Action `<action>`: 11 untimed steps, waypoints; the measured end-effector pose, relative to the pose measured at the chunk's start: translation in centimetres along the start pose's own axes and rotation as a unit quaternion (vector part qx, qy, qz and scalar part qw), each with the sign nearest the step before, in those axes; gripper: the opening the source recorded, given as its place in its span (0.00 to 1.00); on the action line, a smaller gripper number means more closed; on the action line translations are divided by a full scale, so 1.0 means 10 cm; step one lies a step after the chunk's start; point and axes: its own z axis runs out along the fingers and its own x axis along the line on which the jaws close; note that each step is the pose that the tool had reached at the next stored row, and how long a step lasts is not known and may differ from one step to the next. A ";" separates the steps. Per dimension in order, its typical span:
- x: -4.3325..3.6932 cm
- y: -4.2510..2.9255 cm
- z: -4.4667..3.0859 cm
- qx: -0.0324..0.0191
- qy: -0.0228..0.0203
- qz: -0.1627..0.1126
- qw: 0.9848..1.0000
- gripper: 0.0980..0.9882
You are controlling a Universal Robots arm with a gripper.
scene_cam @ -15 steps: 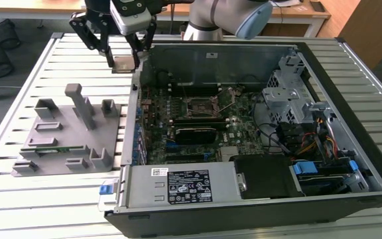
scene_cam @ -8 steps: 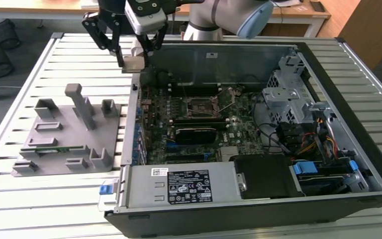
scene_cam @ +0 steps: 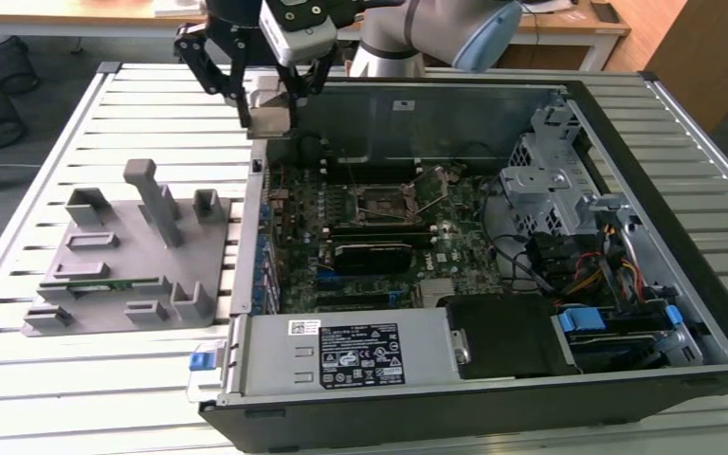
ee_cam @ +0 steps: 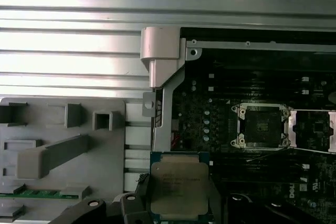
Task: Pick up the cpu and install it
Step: 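Pick up the cpu and move it towards the insertion slot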
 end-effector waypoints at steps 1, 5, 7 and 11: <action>-0.022 0.000 0.000 0.000 0.000 0.000 1.000 0.48; -0.107 -0.001 -0.002 0.000 0.000 0.000 1.000 0.48; -0.150 -0.001 -0.002 0.000 0.000 0.000 1.000 0.48; -0.224 -0.001 -0.003 0.000 0.000 0.000 1.000 0.48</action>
